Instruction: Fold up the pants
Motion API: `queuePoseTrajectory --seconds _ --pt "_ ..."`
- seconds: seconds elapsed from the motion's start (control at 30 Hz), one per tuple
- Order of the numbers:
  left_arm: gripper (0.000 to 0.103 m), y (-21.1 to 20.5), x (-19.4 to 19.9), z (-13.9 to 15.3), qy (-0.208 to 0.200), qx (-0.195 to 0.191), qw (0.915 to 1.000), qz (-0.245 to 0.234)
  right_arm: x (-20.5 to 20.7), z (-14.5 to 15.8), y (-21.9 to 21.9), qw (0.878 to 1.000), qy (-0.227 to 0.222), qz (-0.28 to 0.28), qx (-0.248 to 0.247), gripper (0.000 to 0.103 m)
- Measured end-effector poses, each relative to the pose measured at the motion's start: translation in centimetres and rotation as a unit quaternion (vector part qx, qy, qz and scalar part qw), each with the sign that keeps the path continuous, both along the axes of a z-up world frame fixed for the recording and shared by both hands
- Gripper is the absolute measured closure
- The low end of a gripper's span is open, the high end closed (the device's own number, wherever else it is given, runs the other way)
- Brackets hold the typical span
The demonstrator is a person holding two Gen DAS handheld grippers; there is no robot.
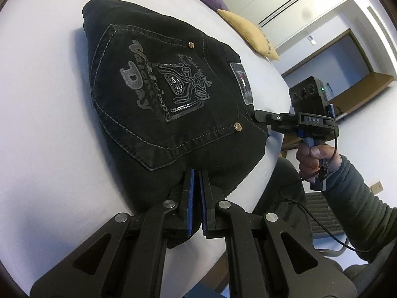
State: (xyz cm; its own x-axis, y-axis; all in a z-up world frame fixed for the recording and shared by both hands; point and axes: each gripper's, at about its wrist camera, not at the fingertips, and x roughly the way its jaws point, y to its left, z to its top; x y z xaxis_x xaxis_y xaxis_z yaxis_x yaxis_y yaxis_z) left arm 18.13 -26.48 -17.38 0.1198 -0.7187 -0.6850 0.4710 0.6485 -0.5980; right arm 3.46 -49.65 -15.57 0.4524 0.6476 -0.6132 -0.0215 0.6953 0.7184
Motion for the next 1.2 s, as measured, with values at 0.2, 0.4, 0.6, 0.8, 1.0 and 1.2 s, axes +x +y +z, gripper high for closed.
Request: queuePoseTrajectory --seconds 0.2,0.4,0.6,0.8,1.0,1.2 --pt "0.096 0.3 -1.5 4.9 -0.066 0.082 0.9942 0.019 -1.5 4.0 -1.9 0.997 -0.057 -0.043 -0.011 0.039" --pt "0.089 1.6 0.0 8.6 -0.125 0.209 0.9638 0.109 0.3 2.0 -3.7 0.997 -0.008 -0.064 -0.031 0.014" --pt "0.004 2.2 2.0 7.6 -0.128 0.233 0.9539 0.139 3.0 1.3 -3.1 0.999 -0.005 -0.038 -0.026 0.014" --pt "0.004 1.1 3.6 6.3 -0.106 0.221 0.9613 0.126 5.3 1.0 -2.9 0.999 0.021 -0.008 -0.048 0.016" --pt "0.007 0.5 5.3 4.8 -0.086 0.217 0.9657 0.115 6.3 1.0 -1.6 0.997 0.029 0.018 -0.07 0.016" --pt "0.026 -0.5 6.3 3.2 -0.061 0.211 0.9701 0.104 6.9 1.0 -0.4 0.996 0.031 0.032 -0.077 0.023"
